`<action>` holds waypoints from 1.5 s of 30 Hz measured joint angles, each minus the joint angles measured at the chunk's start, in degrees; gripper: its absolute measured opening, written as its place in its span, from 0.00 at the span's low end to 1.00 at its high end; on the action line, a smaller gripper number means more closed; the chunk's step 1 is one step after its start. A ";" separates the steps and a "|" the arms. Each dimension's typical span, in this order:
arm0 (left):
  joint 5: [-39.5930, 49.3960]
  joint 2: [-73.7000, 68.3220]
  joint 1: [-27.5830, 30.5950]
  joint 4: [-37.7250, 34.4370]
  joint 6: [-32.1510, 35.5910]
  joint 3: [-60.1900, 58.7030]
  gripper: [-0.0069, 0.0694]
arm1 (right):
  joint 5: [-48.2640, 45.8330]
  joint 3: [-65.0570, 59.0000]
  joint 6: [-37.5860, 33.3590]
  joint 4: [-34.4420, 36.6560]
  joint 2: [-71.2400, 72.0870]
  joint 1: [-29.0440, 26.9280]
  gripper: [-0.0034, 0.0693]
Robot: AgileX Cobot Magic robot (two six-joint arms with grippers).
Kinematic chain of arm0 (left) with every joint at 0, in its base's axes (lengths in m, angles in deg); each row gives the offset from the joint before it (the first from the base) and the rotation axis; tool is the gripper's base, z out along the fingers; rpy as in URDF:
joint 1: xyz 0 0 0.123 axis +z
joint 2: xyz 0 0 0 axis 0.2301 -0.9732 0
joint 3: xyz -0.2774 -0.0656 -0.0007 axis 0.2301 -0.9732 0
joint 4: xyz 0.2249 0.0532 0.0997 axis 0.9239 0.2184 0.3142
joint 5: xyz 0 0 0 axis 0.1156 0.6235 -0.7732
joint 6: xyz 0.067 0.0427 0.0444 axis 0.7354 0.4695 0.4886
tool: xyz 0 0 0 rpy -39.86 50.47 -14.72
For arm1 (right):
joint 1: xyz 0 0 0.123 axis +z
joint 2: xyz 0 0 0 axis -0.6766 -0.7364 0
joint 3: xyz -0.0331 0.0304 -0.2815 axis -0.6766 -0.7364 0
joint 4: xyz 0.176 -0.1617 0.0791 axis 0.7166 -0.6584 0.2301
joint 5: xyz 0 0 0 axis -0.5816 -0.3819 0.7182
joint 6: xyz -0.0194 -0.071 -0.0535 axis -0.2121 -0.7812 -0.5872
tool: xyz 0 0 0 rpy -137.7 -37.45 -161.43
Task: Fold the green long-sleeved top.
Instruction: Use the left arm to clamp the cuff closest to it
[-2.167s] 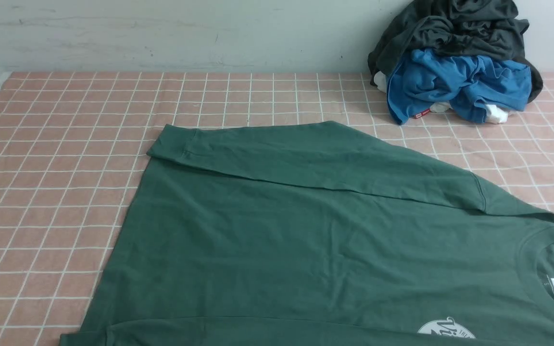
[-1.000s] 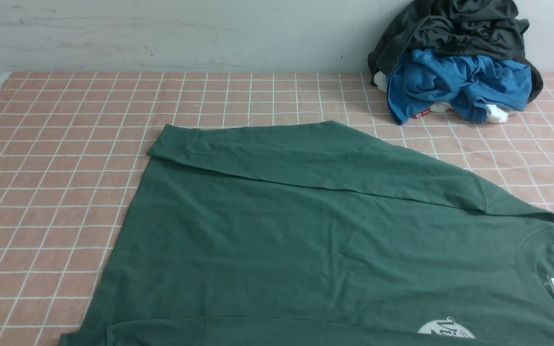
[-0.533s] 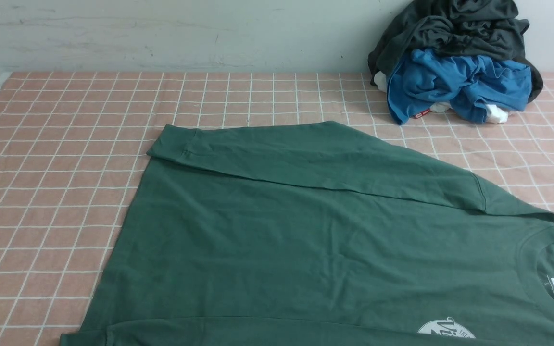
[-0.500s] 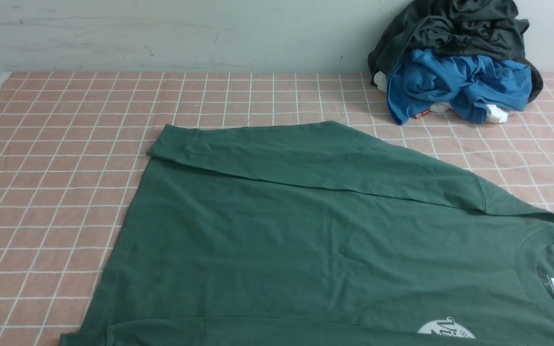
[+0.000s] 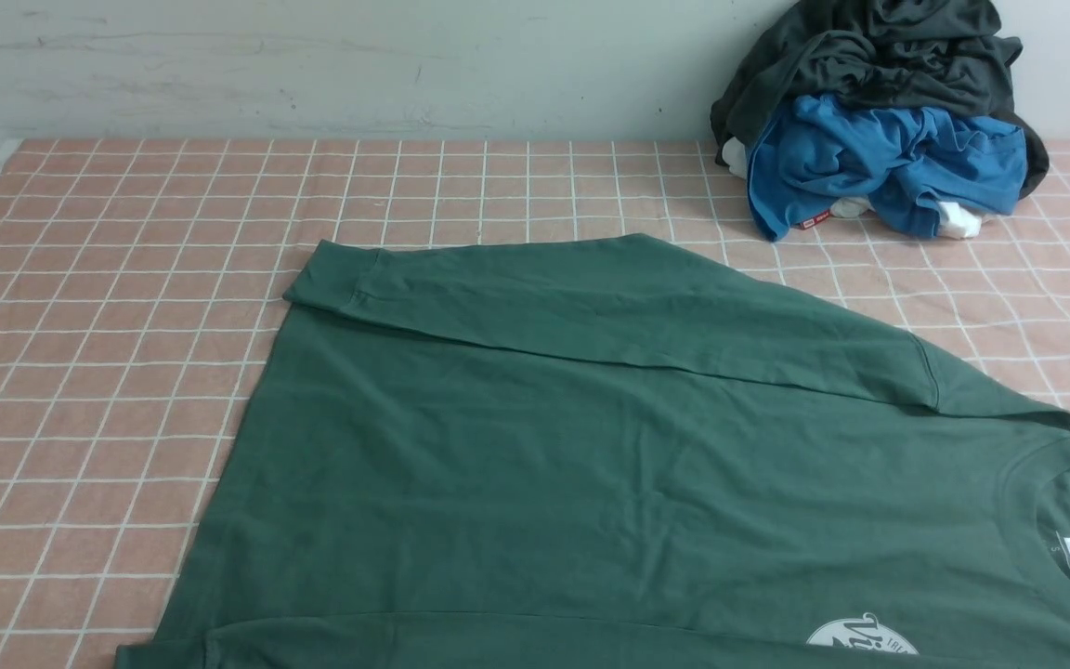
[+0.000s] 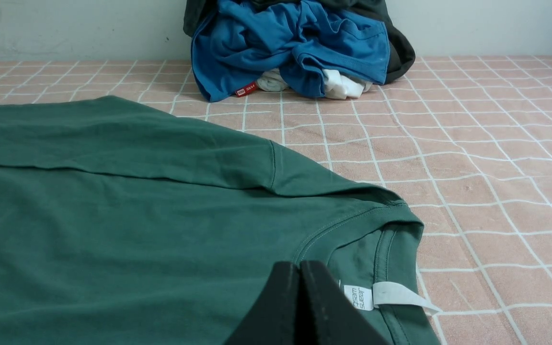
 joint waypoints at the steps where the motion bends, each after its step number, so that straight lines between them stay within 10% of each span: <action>1: 0.00 0.00 0.00 0.00 0.00 0.00 0.09 | 0.00 0.00 0.00 0.00 0.00 0.00 0.03; 22: -0.28 0.00 0.00 -1.31 -0.65 0.00 0.09 | 0.00 0.00 0.34 1.13 0.00 0.00 0.03; 28: -0.92 0.00 0.00 -19.58 -11.82 -0.37 0.09 | -0.06 0.00 4.81 11.40 0.00 0.00 0.03; 32: -0.68 0.00 0.00 -36.45 -18.30 -0.81 0.09 | -0.60 -0.06 13.00 32.14 0.00 0.00 0.03; 37: -0.86 0.00 0.00 -40.15 -18.95 -0.81 0.09 | 0.25 0.04 15.74 48.58 0.00 0.00 0.03; 45: 3.20 0.00 0.00 -40.10 -7.72 6.63 0.09 | 1.51 0.14 9.07 49.82 0.00 0.00 0.03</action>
